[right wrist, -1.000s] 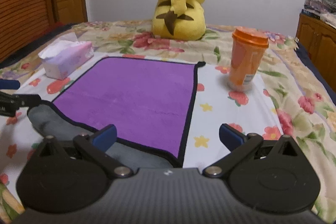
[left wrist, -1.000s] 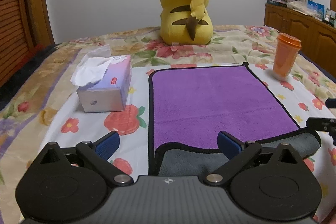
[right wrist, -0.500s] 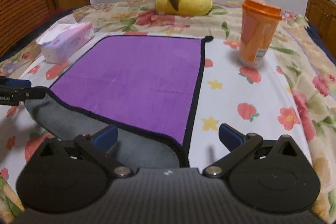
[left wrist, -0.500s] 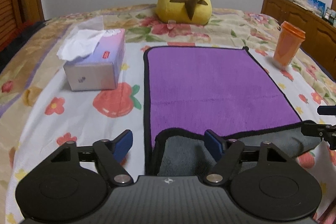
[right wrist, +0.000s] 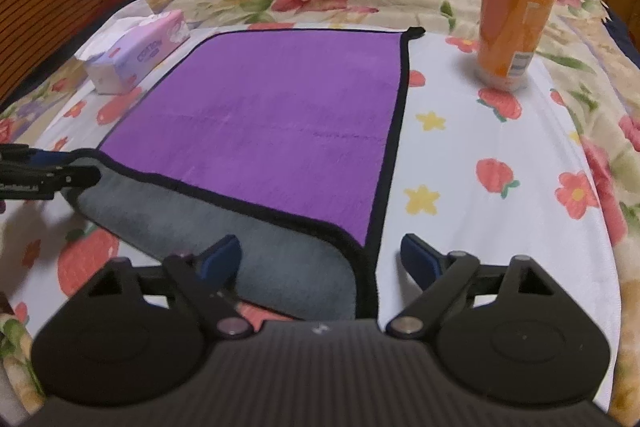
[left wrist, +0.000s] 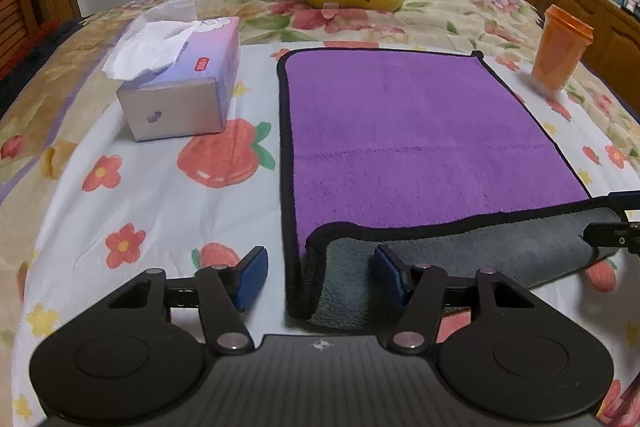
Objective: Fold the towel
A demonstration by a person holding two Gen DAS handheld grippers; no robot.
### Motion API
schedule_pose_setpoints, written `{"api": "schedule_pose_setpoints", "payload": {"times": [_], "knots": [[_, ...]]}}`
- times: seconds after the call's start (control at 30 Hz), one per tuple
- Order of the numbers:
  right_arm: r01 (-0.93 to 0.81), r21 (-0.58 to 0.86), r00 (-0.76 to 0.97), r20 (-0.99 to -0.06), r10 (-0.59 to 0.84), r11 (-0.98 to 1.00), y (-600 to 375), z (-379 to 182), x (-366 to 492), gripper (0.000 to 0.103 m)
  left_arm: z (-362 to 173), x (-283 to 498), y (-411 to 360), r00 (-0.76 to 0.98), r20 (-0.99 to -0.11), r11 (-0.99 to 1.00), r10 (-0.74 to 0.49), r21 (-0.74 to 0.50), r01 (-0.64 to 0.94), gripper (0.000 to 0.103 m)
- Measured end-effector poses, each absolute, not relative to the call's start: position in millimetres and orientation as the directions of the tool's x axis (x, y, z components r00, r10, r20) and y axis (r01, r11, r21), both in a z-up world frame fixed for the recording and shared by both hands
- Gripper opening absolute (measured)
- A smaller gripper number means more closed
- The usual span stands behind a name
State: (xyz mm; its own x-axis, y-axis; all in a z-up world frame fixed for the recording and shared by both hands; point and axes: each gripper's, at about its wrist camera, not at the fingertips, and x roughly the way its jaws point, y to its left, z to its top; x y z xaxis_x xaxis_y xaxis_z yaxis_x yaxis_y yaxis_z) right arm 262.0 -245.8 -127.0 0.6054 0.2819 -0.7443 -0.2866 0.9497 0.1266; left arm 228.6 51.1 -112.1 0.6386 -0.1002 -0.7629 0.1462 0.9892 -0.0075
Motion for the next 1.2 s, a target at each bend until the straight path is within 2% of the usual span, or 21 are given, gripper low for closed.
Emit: {"api": "schedule_pose_setpoints", "payload": {"times": [0.27,0.37,0.5,0.57,0.7,0.77,1.0,1.07,1.2], "knots": [[-0.308,0.16,0.563,-0.763,0.316,0.938,-248,-126,262,0.085,-110,228,50,0.625,-0.77,0.985,-0.131,-0.029,0.171,0.047],[-0.319,0.167,0.554,-0.766,0.326,0.933,-248,-125,261,0.08,-109,228,50,0.622,-0.77,0.984,-0.14,-0.036,0.177,0.042],[-0.327,0.169,0.546,-0.769,0.331,0.93,-249,-123,261,0.061,-108,226,48,0.622,-0.77,0.982,-0.141,-0.027,0.189,0.038],[-0.326,0.162,0.547,-0.772,0.325,0.931,-250,-123,261,0.056,-108,226,47,0.622,-0.77,0.981,-0.141,-0.024,0.193,0.036],[-0.315,0.147,0.551,-0.776,0.307,0.938,-255,-124,263,0.038,-105,224,49,0.628,-0.765,0.98,-0.146,-0.026,0.195,0.024],[-0.311,0.151,0.55,-0.776,0.308,0.938,-258,-123,263,0.033,-103,225,51,0.627,-0.763,0.98,-0.155,-0.039,0.196,0.019],[-0.321,0.145,0.548,-0.777,0.309,0.936,-260,-124,264,0.02,-99,222,49,0.635,-0.754,0.977,-0.166,-0.039,0.209,0.012],[-0.327,0.145,0.547,-0.776,0.312,0.934,-259,-124,264,0.01,-97,221,48,0.644,-0.746,0.976,-0.173,-0.04,0.216,0.011],[-0.334,0.139,0.555,-0.77,0.314,0.932,-258,-123,265,0.008,-92,219,47,0.661,-0.727,0.973,-0.187,-0.043,0.229,0.01]]}}
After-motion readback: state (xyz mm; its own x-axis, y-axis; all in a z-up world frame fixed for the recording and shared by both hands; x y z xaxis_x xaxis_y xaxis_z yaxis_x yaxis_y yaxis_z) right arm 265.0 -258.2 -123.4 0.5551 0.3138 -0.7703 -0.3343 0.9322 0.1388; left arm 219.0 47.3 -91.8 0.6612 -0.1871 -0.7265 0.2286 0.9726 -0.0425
